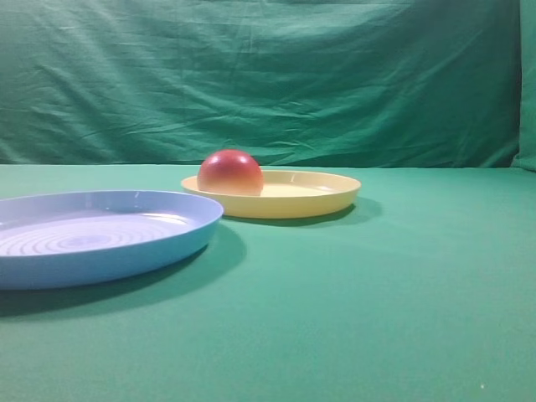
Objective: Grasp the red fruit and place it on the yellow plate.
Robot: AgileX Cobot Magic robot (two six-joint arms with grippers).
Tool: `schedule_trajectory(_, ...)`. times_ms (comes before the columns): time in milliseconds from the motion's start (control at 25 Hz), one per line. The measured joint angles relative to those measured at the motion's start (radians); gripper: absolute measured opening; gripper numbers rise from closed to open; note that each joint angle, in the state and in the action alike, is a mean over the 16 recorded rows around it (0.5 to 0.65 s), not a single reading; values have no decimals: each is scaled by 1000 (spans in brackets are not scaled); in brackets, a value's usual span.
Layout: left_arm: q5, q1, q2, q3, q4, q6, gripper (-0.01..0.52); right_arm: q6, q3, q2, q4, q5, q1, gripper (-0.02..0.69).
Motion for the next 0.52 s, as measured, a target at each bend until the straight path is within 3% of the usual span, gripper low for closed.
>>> schedule_trajectory(520, 0, 0, 0, 0, 0, 0, 157, 0, 0, 0, 0, 0, 0, 0)
